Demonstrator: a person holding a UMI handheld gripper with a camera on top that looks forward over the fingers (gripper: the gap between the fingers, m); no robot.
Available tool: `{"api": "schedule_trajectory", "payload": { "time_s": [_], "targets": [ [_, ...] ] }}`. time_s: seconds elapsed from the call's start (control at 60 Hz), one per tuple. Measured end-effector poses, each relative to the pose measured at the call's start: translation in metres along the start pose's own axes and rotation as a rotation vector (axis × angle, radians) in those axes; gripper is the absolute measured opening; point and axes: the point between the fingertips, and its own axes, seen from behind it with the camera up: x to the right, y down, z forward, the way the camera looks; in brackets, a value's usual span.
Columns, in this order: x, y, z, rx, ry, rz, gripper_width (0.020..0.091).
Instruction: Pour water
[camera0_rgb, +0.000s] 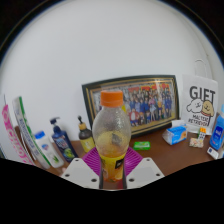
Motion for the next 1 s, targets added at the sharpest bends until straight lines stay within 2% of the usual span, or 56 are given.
{"api": "schedule_trajectory", "payload": {
  "time_s": [0.067, 0.283, 0.3, 0.317, 0.467, 0.517, 0.583, 0.633, 0.733, 0.767, 0.833, 1.0],
  "targets": [
    [0.021, 0.025, 0.013, -0.045, 0.035, -0.041, 0.0253],
    [0.058, 0.094, 0.033, -0.115, 0.079, -0.130, 0.0263],
    [0.058, 0.089, 0.035, -0.071, 0.071, -0.134, 0.0265],
    [0.059, 0.090, 0.035, -0.065, 0.073, -0.140, 0.0261],
    [0.058, 0.091, 0.035, -0.053, 0.081, -0.160, 0.0278],
    [0.057, 0.091, 0.035, -0.051, 0.083, -0.156, 0.0328],
    [0.057, 0.092, 0.036, -0.059, 0.086, -0.141, 0.0429],
    [0.060, 0.099, 0.035, -0.098, 0.092, -0.135, 0.0514],
    [0.056, 0.117, 0.026, -0.213, 0.085, -0.134, 0.0880],
    [0.053, 0.117, 0.020, -0.226, 0.087, -0.137, 0.0823],
    [0.050, 0.113, 0.003, -0.245, 0.103, -0.146, 0.0866],
    [0.026, 0.093, -0.069, -0.293, 0.156, -0.136, 0.0849]
  ]
}}
